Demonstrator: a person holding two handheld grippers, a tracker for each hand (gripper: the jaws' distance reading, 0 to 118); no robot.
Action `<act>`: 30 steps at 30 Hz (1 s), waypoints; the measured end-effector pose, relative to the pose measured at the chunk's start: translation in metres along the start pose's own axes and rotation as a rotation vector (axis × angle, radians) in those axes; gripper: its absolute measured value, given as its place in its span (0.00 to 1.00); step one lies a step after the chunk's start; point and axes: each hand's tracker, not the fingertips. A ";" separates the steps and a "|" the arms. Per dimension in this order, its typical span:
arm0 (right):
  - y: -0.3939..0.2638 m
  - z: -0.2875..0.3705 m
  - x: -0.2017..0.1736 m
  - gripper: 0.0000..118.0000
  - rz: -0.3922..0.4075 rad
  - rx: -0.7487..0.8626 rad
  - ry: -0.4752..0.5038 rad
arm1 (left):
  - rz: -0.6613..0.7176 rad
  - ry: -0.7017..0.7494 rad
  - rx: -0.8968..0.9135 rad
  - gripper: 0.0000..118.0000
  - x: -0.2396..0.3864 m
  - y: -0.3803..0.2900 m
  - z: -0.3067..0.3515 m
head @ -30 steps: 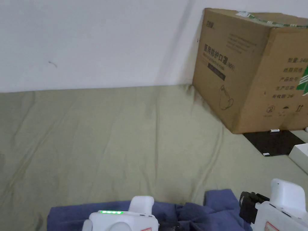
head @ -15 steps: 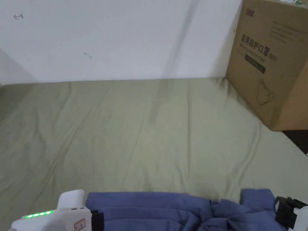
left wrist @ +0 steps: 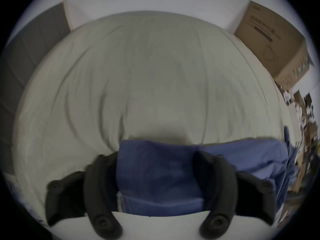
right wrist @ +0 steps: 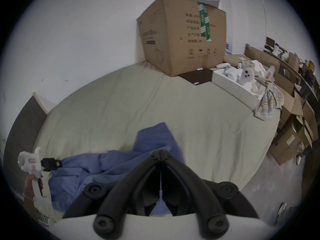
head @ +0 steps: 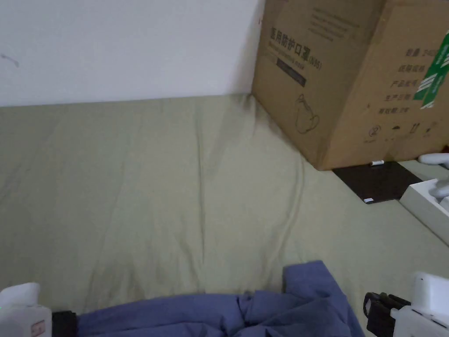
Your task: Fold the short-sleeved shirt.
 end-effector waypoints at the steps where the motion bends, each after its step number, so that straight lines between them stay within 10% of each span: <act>1: 0.003 -0.004 0.005 0.00 -0.012 -0.002 -0.013 | -0.012 0.024 0.003 0.37 0.001 0.002 0.002; 4: 0.015 -0.020 0.015 0.00 -0.037 -0.011 0.002 | 0.010 0.059 -0.007 0.05 -0.005 0.000 0.008; 20: 0.082 -0.170 -0.003 0.00 0.113 -0.349 0.192 | 0.079 -0.051 0.026 0.05 -0.014 0.000 0.047; 21: 0.081 -0.181 -0.006 0.05 0.130 -0.375 0.180 | 0.076 -0.049 0.026 0.05 -0.013 -0.001 0.047; 24: 0.070 -0.223 -0.014 0.89 0.227 -0.506 0.071 | 0.057 -0.040 0.022 0.05 -0.012 0.000 0.044; 28: 0.067 -0.227 -0.020 0.85 0.185 -0.501 0.036 | 0.062 -0.043 0.016 0.05 -0.014 -0.001 0.043; 30: 0.070 -0.219 -0.019 0.68 0.205 -0.484 0.055 | 0.061 -0.050 0.015 0.05 -0.017 0.000 0.044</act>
